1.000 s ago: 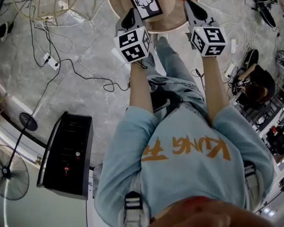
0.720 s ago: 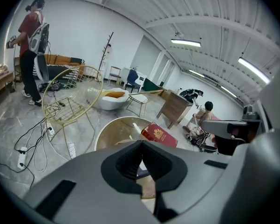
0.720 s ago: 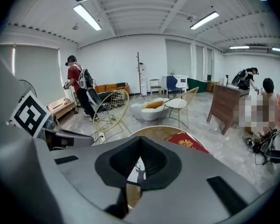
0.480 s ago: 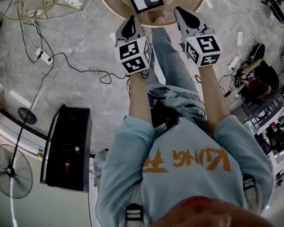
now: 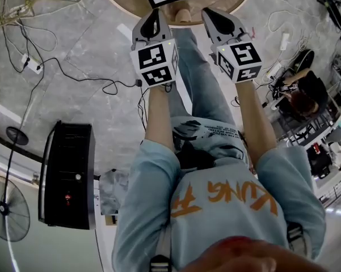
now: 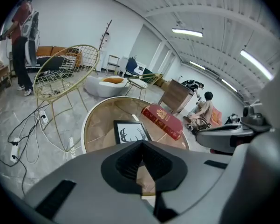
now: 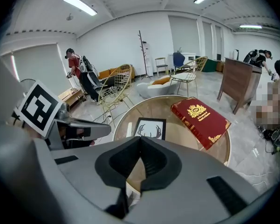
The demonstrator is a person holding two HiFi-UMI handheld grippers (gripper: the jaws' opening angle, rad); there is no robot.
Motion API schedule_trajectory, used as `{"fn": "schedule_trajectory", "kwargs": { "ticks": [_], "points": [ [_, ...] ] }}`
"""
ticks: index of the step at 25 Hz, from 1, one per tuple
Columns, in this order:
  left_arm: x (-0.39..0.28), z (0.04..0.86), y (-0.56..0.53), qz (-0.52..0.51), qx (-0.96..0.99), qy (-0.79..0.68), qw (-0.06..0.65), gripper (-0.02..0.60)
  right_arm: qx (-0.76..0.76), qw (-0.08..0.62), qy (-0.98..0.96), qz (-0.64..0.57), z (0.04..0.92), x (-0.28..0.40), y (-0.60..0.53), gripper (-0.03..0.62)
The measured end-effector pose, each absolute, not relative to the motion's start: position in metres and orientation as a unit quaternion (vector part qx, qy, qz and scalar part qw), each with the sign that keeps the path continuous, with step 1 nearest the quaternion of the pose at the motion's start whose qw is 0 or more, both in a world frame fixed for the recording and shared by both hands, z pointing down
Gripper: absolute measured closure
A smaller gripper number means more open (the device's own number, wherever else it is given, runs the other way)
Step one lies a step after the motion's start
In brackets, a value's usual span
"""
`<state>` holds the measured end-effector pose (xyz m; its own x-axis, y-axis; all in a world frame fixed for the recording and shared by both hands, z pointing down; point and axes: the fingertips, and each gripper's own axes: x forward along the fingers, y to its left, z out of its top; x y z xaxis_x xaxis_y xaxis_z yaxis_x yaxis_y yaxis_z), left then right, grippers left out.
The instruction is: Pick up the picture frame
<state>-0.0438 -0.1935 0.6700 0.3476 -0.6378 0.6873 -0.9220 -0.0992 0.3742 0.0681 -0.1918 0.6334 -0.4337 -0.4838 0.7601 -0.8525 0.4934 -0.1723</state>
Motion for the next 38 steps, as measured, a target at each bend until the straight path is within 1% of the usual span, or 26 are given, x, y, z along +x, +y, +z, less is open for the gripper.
{"fn": "schedule_trajectory", "kwargs": {
  "ticks": [8, 14, 18, 24, 29, 30, 36, 38],
  "points": [
    [-0.033, 0.717, -0.204, 0.214, 0.717, -0.537, 0.389, 0.561, 0.4, 0.331, -0.798, 0.305, 0.696, 0.077, -0.21, 0.595],
    [-0.037, 0.748, -0.214, 0.209, 0.703, -0.545, 0.406, 0.561, 0.401, 0.333, -0.794, 0.314, 0.727, 0.082, -0.225, 0.595],
    [-0.043, 0.763, -0.224, 0.215, 0.695, -0.555, 0.402, 0.561, 0.394, 0.33, -0.795, 0.323, 0.745, 0.082, -0.232, 0.595],
    [-0.041, 0.788, -0.234, 0.199, 0.671, -0.555, 0.45, 0.561, 0.395, 0.319, -0.794, 0.334, 0.767, 0.084, -0.249, 0.595],
    [-0.04, 0.799, -0.244, 0.223, 0.67, -0.553, 0.442, 0.561, 0.394, 0.316, -0.796, 0.334, 0.778, 0.083, -0.268, 0.595],
    [-0.041, 0.8, -0.245, 0.227, 0.671, -0.552, 0.44, 0.56, 0.394, 0.316, -0.796, 0.334, 0.78, 0.083, -0.271, 0.592],
    [-0.046, 0.807, -0.258, 0.242, 0.668, -0.556, 0.433, 0.56, 0.39, 0.318, -0.795, 0.339, 0.792, 0.083, -0.29, 0.516],
    [-0.046, 0.807, -0.263, 0.245, 0.667, -0.557, 0.429, 0.56, 0.389, 0.32, -0.795, 0.339, 0.794, 0.082, -0.295, 0.505]
  ]
}}
